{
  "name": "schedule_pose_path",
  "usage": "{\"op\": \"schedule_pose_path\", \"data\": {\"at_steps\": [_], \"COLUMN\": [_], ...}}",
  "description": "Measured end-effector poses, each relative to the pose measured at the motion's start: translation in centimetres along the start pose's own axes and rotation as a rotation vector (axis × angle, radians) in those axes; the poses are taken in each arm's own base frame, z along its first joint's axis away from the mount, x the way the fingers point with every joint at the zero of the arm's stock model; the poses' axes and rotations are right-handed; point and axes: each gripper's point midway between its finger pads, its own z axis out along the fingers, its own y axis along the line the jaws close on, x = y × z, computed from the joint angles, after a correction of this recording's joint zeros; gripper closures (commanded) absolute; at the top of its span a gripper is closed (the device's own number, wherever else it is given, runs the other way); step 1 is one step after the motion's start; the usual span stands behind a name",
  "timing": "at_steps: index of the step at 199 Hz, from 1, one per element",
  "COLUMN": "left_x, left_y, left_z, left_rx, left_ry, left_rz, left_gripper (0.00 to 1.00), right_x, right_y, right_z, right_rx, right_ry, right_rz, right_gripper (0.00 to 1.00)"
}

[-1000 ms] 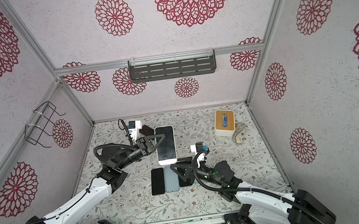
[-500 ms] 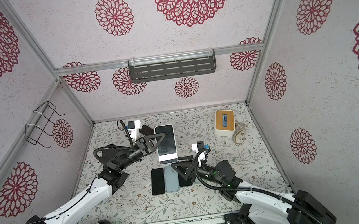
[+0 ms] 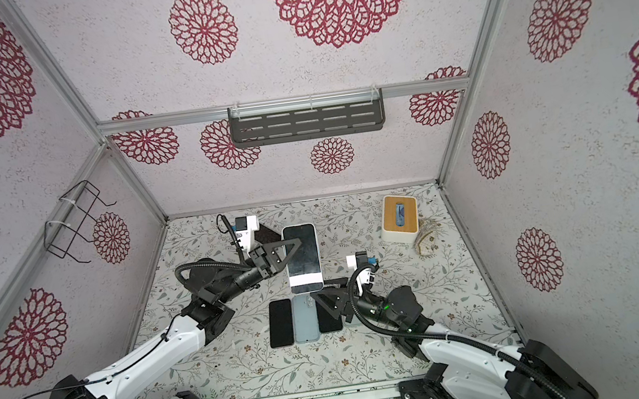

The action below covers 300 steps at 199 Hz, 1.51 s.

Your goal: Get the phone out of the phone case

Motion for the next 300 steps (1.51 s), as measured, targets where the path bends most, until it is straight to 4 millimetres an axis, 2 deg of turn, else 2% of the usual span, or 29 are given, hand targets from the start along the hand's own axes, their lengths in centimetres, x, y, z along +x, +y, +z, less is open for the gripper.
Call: {"op": "schedule_pose_path", "data": {"at_steps": [24, 55, 90, 122, 145, 151, 166, 178, 206, 245, 277, 300], "left_x": [1.6, 2.0, 2.0, 1.9, 1.9, 1.9, 2.0, 2.1, 2.5, 2.7, 2.2, 1.0], "left_y": [-0.5, -0.3, 0.5, 2.1, 3.2, 3.5, 4.5, 5.6, 8.2, 10.5, 13.1, 12.5], "left_z": [0.4, 0.5, 0.5, 0.3, 0.3, 0.3, 0.5, 0.5, 0.2, -0.3, -1.9, -2.9], "left_rx": [0.017, 0.009, -0.025, -0.092, -0.130, -0.137, -0.163, -0.198, -0.272, -0.352, -0.556, -0.670], "left_ry": [0.053, 0.064, 0.060, 0.046, 0.039, 0.038, 0.037, 0.033, 0.027, 0.023, 0.035, 0.041], "left_rz": [-0.004, 0.001, -0.008, -0.027, -0.038, -0.040, -0.046, -0.041, -0.041, -0.023, 0.051, 0.151], "left_gripper": [1.00, 1.00, 1.00, 1.00, 1.00, 0.90, 0.79, 0.64, 0.45, 0.29, 0.24, 0.22], "right_x": [-1.2, -1.9, -2.0, -1.6, -1.4, -1.4, -1.1, -0.9, 0.0, 1.0, 1.6, 2.2], "right_y": [-0.2, 0.1, 0.1, -0.1, -0.2, -0.4, -1.0, -1.5, -2.7, -4.9, -6.6, -7.7], "right_z": [-0.3, -0.4, -0.6, -1.1, -1.4, -1.5, -1.7, -1.9, -2.3, -2.7, -3.2, -3.4], "right_rx": [0.007, -0.007, -0.011, -0.013, -0.006, 0.000, 0.035, 0.068, 0.134, 0.229, 0.300, 0.343], "right_ry": [-0.041, -0.065, -0.068, -0.070, -0.070, -0.070, -0.061, -0.053, -0.025, -0.003, 0.007, 0.022], "right_rz": [0.000, 0.001, 0.023, 0.082, 0.120, 0.127, 0.155, 0.170, 0.201, 0.238, 0.262, 0.279], "right_gripper": [0.45, 0.50, 0.66, 0.86, 0.93, 0.95, 0.99, 1.00, 1.00, 1.00, 1.00, 1.00]}}
